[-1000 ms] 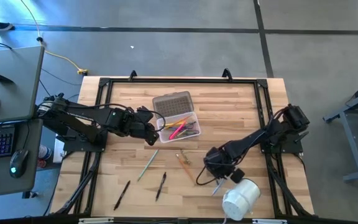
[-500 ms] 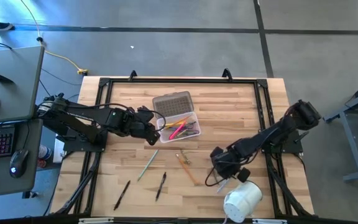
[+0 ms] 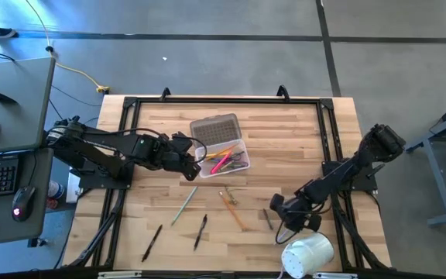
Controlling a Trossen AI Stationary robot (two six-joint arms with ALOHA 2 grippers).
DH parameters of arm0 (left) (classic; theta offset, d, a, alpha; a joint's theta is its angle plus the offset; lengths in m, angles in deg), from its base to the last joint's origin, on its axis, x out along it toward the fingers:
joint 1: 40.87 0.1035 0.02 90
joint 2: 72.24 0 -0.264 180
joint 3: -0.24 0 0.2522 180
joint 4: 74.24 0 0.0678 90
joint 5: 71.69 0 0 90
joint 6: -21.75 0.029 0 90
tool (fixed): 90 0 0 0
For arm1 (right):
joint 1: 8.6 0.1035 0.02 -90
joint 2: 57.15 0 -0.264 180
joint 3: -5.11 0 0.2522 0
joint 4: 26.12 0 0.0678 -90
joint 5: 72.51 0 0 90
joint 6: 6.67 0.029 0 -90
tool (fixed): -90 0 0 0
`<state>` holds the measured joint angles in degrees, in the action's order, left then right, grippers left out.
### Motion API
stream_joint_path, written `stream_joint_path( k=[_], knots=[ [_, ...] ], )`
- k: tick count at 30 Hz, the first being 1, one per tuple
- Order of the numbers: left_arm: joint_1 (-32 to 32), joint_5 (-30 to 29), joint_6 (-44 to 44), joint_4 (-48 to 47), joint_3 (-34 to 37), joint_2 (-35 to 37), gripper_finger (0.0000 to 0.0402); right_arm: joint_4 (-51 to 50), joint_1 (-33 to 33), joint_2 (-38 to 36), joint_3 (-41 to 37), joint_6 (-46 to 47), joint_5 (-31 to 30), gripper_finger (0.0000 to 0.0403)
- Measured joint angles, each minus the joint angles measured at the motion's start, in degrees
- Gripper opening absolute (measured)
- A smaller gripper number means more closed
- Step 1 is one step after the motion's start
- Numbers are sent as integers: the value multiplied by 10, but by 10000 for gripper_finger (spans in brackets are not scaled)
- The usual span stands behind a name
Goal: Pick & place school supplies into a supply box
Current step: Put the blue pencil into the supply box
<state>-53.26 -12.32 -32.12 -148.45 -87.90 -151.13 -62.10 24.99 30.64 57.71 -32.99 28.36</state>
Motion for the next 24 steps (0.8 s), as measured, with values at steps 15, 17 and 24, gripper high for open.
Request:
stream_joint_path(
  k=[15, 17, 24],
  knots=[
    [0, -4, -4, 28, 0, 0, 211, 90, -2, -13, 0, -102, 62, 98],
    [0, -3, -4, 33, 0, 0, 211, 105, 1, -13, -3, -112, 64, 98],
    [0, 2, -4, 37, 0, 0, 211, 167, 14, -13, -47, -112, 65, 98]
  ],
)
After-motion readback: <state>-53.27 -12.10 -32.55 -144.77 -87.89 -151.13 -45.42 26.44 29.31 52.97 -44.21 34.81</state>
